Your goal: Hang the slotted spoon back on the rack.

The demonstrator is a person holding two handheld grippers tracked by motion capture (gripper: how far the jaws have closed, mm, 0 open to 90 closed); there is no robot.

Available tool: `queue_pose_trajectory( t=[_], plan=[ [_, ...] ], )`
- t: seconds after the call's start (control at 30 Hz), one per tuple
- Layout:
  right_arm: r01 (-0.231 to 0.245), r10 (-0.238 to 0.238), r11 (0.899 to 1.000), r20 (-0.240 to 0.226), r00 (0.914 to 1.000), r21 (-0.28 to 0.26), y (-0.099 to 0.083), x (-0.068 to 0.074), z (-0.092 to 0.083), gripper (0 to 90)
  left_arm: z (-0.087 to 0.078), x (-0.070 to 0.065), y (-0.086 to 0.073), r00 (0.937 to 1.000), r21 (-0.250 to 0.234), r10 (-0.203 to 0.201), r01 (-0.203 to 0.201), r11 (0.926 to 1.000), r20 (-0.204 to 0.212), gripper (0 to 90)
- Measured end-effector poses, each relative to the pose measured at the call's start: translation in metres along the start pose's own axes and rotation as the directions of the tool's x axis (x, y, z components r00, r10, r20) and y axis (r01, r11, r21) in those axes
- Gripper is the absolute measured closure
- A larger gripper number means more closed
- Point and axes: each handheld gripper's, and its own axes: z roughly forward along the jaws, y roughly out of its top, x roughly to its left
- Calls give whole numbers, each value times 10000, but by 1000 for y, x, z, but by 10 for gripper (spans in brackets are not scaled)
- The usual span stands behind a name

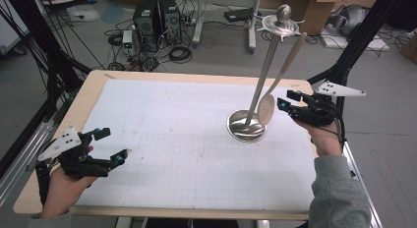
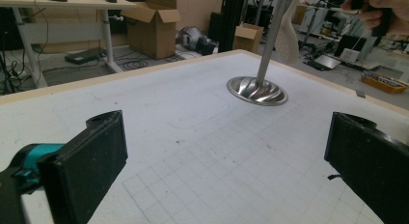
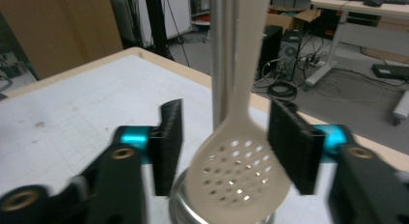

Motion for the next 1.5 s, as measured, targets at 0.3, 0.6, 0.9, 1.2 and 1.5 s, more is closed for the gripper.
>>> queue_pose_trajectory(
  t=[0.3,0.6,0.9,1.2,1.5],
  plan=[
    [221,-227,9996,-349,9991,-188,-16,16,1,138,-2,0,1,10000,-138,14,-14,9999,-44,17],
    [303,-365,9982,-1244,9916,-510,-36,40,-2,111,-6,6,2,9998,-407,-72,64,9992,-195,17],
    [294,-382,9983,-1852,9819,-504,-56,54,-9,94,-3,8,-1,10000,-481,-93,93,9988,-3,17],
    [-30,-227,9925,-2083,9778,-1224,-81,61,-20,94,1,9,-4,9999,-430,-72,79,9990,149,17],
    [-57,-225,9896,-1940,9807,-1435,-110,59,-30,94,2,12,-8,9996,-482,-128,141,9987,271,17]
  ],
)
